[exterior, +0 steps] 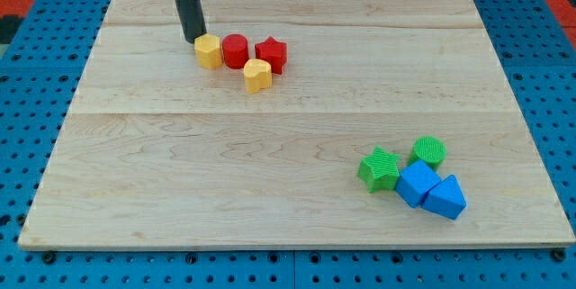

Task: Move the yellow hexagon to the bottom left of the red circle

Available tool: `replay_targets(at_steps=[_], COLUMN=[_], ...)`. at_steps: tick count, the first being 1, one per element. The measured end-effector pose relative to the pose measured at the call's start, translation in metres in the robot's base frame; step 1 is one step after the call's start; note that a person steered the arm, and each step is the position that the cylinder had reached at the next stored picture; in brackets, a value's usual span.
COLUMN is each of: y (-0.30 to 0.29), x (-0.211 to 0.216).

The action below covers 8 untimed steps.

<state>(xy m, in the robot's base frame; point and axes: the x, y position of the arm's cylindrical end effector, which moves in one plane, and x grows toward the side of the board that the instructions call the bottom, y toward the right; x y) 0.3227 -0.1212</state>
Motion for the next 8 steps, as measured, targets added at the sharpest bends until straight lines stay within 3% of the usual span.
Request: replay_targets(at_steps=[1, 3, 4, 6, 7, 8], y=[0.034, -0.046, -0.005, 0.054, 0.047, 0.118], x=[0.02, 0.047, 0.081, 0.061, 0.117, 0.204])
